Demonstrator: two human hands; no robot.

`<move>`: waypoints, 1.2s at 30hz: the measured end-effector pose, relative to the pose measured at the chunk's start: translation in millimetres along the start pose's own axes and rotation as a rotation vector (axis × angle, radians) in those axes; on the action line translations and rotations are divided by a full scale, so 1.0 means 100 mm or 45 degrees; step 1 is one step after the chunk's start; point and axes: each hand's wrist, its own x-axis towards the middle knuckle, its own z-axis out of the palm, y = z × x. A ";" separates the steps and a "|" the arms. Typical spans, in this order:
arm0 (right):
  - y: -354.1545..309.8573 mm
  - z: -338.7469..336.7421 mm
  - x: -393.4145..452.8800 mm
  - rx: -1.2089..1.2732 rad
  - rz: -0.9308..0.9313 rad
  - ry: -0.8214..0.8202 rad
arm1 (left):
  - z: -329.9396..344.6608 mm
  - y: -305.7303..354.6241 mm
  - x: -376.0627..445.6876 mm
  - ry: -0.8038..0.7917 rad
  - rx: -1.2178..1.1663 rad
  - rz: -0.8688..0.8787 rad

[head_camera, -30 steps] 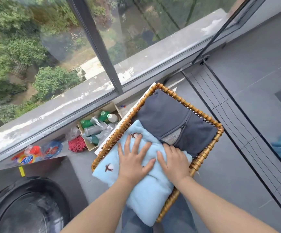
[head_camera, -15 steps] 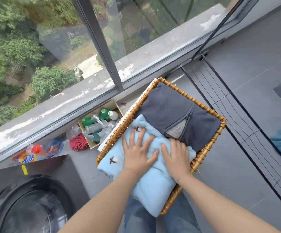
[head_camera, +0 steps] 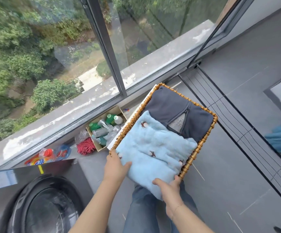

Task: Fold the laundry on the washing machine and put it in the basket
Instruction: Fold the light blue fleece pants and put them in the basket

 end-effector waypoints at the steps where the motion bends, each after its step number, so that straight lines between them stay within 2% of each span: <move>1: 0.00 0.02 -0.01 -0.041 -0.045 -0.034 | 0.01 0.02 0.06 -0.038 0.022 -0.018; 3: 0.01 0.01 0.02 -0.205 -0.101 -0.097 | 0.01 0.08 0.16 -0.127 0.111 -0.032; 5: 0.03 0.00 0.08 -0.506 -0.189 -0.132 | 0.00 0.14 0.23 -0.235 0.191 -0.043; 8: -0.01 -0.02 0.14 -0.903 -0.326 -0.072 | 0.02 0.19 0.35 -0.335 0.212 -0.096; 10: -0.06 0.02 0.18 -1.047 -0.359 -0.019 | 0.06 0.19 0.40 -0.347 0.218 -0.116; 15: -0.02 0.19 0.39 -1.268 -0.337 0.077 | 0.26 0.17 0.40 -0.214 0.209 0.028; 19: 0.09 0.29 0.51 -1.382 -0.412 0.197 | 0.37 0.15 0.34 -0.012 0.412 0.151; 21: 0.12 0.29 0.52 -1.440 -0.425 0.188 | 0.38 0.13 0.32 -0.002 0.354 0.163; 25: 0.12 0.23 0.47 -1.257 -0.316 0.121 | 0.37 0.14 0.22 -0.009 0.302 0.107; 27: 0.07 0.14 0.37 -0.949 -0.292 0.014 | 0.32 0.18 0.08 0.079 0.536 0.133; 29: -0.03 0.00 0.20 -0.636 -0.325 -0.073 | 0.21 0.29 -0.04 0.208 0.756 0.287; 31: -0.18 -0.17 0.04 -0.423 -0.522 0.018 | 0.10 0.49 -0.08 0.229 0.717 0.576; 33: -0.39 -0.33 0.01 -0.371 -0.833 0.179 | 0.04 0.77 0.01 0.165 0.633 0.896; 36: -0.73 -0.50 0.32 -0.668 -1.188 0.244 | 0.04 1.19 0.36 0.101 0.635 1.111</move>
